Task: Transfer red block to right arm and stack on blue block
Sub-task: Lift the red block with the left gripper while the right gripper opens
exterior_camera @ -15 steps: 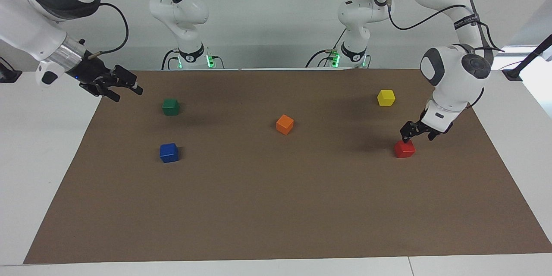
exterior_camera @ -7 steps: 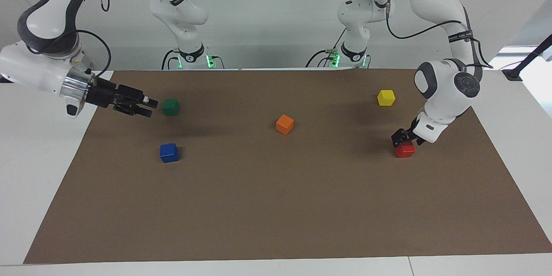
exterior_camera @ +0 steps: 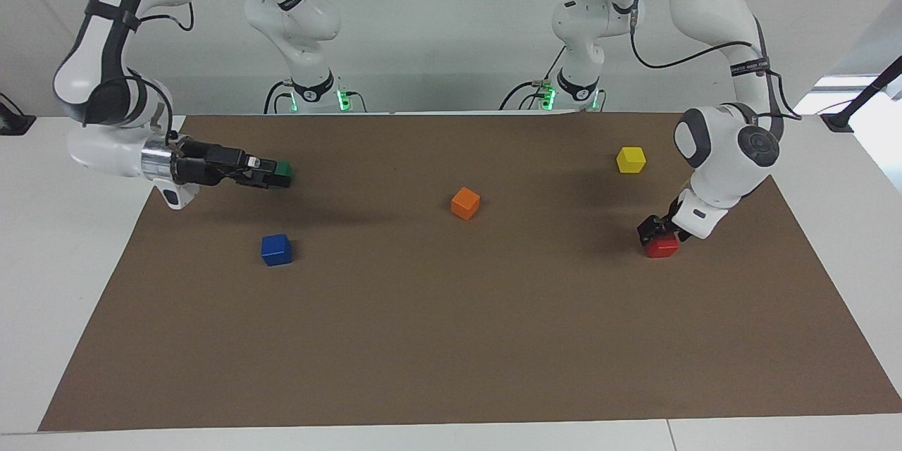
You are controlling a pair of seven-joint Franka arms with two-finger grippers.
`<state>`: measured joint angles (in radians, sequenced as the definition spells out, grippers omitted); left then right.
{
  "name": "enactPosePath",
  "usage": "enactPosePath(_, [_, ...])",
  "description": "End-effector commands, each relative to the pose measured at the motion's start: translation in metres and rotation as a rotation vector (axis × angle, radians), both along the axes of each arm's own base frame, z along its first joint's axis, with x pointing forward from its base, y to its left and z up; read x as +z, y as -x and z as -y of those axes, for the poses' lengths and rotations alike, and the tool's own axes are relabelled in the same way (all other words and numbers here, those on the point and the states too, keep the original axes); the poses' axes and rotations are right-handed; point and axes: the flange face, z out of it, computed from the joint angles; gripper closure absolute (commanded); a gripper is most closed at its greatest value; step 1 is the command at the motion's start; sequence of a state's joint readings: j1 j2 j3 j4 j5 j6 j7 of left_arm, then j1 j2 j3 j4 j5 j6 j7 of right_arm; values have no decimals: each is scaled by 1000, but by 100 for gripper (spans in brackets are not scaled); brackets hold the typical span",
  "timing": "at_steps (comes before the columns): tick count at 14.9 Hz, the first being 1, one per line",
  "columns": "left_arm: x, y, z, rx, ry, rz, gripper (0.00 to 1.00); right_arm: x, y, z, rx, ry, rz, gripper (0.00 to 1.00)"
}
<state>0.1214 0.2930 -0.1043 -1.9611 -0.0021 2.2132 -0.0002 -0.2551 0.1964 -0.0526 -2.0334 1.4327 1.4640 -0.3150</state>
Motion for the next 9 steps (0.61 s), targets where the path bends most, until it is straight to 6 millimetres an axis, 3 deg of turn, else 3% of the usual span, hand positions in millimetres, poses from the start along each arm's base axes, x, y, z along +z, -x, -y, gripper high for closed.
enactPosePath(1, [-8,1,1,9,7,15,0,-24,-1,-10,24,-74,75,0])
enactPosePath(4, [-7,-1,2,9,8,27,0,-51,0,-18,58,-102,204,0])
enactPosePath(6, [-8,-1,1,9,8,25,2,-51,0,-21,63,-94,296,0])
enactPosePath(9, [-19,-1,0,10,10,15,19,-51,0,-19,34,-94,413,0])
